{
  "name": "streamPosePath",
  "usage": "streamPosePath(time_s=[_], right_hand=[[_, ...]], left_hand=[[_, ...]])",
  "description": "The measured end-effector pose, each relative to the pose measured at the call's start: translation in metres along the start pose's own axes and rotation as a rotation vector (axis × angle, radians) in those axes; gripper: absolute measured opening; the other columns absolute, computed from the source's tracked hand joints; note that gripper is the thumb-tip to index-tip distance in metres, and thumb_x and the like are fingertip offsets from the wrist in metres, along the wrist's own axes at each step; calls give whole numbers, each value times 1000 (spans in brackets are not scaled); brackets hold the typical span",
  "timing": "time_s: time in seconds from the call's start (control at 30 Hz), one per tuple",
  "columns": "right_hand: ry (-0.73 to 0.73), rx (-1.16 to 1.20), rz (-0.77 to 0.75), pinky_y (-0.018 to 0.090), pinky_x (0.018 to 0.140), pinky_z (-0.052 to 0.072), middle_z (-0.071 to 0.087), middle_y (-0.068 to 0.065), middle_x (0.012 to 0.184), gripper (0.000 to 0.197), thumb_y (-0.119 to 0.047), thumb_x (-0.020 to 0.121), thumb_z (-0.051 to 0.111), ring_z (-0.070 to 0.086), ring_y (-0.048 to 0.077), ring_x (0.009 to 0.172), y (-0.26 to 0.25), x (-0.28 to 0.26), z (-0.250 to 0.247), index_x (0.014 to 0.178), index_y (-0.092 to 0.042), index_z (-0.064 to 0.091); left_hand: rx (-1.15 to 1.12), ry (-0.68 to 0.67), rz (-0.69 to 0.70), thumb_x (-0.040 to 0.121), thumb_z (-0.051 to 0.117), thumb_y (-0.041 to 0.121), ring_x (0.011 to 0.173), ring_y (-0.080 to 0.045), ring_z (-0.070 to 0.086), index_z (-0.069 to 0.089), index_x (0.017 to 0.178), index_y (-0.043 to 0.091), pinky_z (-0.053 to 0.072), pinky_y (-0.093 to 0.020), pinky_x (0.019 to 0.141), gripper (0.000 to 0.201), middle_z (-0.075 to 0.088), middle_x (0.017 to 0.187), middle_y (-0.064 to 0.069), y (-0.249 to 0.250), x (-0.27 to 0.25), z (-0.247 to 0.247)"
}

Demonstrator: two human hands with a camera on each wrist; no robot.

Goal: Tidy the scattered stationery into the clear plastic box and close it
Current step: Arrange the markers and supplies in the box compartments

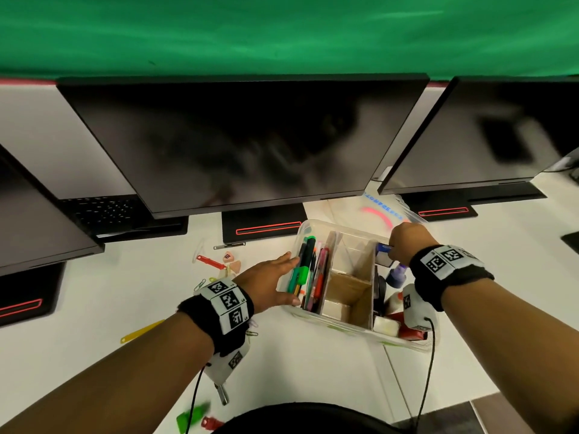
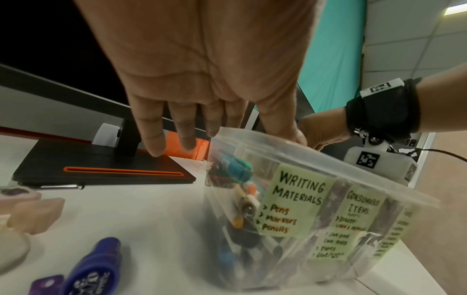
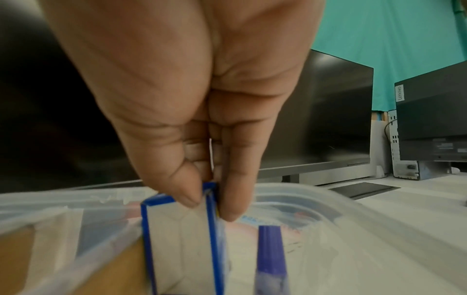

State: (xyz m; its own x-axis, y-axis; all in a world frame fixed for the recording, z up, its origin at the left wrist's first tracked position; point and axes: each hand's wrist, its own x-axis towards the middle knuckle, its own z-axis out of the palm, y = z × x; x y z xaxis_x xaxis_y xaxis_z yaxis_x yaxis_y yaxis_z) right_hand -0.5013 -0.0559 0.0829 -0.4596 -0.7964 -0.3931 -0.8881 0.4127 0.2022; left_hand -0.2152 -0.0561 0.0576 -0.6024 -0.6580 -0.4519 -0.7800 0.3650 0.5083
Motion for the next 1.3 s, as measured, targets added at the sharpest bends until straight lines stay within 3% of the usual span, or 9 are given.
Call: streamPosePath(time_s=[0.1, 0.33, 0.5, 0.6, 0.73, 0.83, 1.07, 1.23, 1.3], right_hand=[[-28, 5, -31, 28, 77, 48, 65, 9, 98, 29, -26, 84, 63, 53, 21, 81, 5, -1, 9, 105, -7, 67], [40, 120, -33, 24, 62, 41, 65, 8, 89, 23, -24, 80, 67, 57, 19, 77, 19, -24, -7, 94, -6, 66], [-175, -10, -190, 14, 42, 37, 56, -5, 52, 22, -19, 80, 62, 49, 6, 43, 16, -54, -7, 60, -12, 63], [-292, -14, -266, 16, 44, 39, 50, -5, 40, 27, -12, 74, 61, 46, 5, 37, 6, -55, 18, 48, -13, 54], [-280, -114, -364, 23, 60, 48, 49, -3, 56, 24, -24, 78, 63, 56, 17, 63, -4, -48, 50, 58, -13, 54], [-273, -160, -398, 18, 54, 37, 43, -3, 56, 31, -16, 85, 57, 48, 15, 58, -7, -46, 53, 55, -15, 47], [-291, -190, -376, 24, 64, 42, 54, 1, 67, 29, -17, 87, 55, 54, 17, 72, -10, -49, 52, 58, -17, 49], [-112, -95, -349, 24, 71, 43, 60, 4, 87, 19, -23, 87, 55, 56, 19, 84, -21, -74, 12, 93, -10, 68], [-31, 10, -402, 25, 69, 41, 63, 5, 94, 13, -23, 87, 55, 55, 19, 83, -39, -96, -10, 88, -17, 67]], left_hand=[[-9, 0, -4, 85, 63, 41, 145, -17, 20, 9, 149, 34, 29, -39, 114, 84, 7, 159, 11, -1, 1, 1], [-5, -1, -5, 84, 64, 41, 145, -17, 21, 10, 149, 34, 31, -39, 113, 85, 7, 159, 11, -1, 1, 1], [-17, 6, -7, 84, 64, 40, 145, -17, 20, 10, 149, 34, 31, -38, 113, 85, 7, 159, 12, 0, 2, 1], [-4, 6, -6, 85, 64, 39, 145, -18, 21, 10, 150, 33, 32, -38, 112, 84, 7, 159, 11, 1, 0, 1], [5, 7, -12, 85, 63, 40, 145, -18, 21, 10, 150, 33, 33, -38, 112, 84, 6, 159, 11, 1, 0, 1], [14, 6, -15, 85, 63, 40, 145, -19, 21, 9, 150, 32, 33, -39, 111, 84, 6, 159, 11, 1, 0, 1], [27, 18, -6, 86, 61, 43, 144, -19, 23, 10, 150, 33, 34, -39, 111, 83, 9, 159, 11, -1, -2, 2], [73, 93, 0, 90, 56, 42, 144, -20, 25, 16, 148, 32, 29, -39, 113, 71, 22, 157, 6, -14, -14, -8], [70, 125, -41, 91, 56, 38, 140, -21, 32, 22, 147, 31, 30, -37, 112, 66, 30, 154, 3, -31, -23, -15]])
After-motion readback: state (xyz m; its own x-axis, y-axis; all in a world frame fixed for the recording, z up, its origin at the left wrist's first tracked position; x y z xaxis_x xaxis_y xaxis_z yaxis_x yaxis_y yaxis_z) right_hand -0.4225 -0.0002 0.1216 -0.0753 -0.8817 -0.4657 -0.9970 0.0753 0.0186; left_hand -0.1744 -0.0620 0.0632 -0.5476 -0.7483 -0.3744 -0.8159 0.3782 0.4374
